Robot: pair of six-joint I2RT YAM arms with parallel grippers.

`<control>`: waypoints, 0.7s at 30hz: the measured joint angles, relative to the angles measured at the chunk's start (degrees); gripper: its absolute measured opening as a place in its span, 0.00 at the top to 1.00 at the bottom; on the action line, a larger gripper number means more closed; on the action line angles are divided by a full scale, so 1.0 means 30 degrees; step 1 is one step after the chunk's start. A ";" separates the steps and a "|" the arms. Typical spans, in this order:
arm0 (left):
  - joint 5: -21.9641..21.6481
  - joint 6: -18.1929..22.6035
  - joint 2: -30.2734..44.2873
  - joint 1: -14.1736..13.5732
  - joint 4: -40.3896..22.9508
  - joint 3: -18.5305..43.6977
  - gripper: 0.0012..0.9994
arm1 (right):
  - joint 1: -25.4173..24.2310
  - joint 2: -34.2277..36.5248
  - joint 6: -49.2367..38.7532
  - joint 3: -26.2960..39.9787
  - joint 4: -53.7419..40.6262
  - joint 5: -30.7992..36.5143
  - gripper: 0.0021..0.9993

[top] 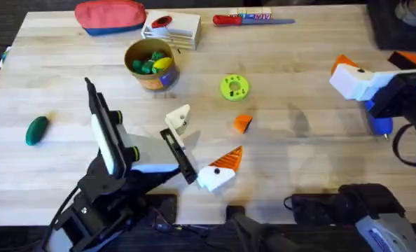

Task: Pick up the gripper from the table and insert it into the empty holder that is missing its gripper. Then pick up a screw, insert it into the mounting hole, and use the screwdriver to tighten it. Finally, clean up the table by picking up the vegetable and placing it into the bucket.

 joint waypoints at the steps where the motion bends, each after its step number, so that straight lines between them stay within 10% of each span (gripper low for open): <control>1: 0.0000 0.0000 0.0000 0.0000 0.0000 0.0000 0.01 | 0.0000 -0.0007 0.0000 0.0000 0.0000 0.0000 0.01; 14: 0.0000 0.0000 0.0000 0.0000 0.0000 0.0000 0.01 | 0.0436 0.1658 0.1181 0.0015 -0.0394 -0.3152 0.01; 21: 0.0000 0.0000 0.0007 0.0000 0.0007 0.0000 0.01 | 0.3668 0.5299 0.0128 0.0015 -0.0673 -0.4536 0.01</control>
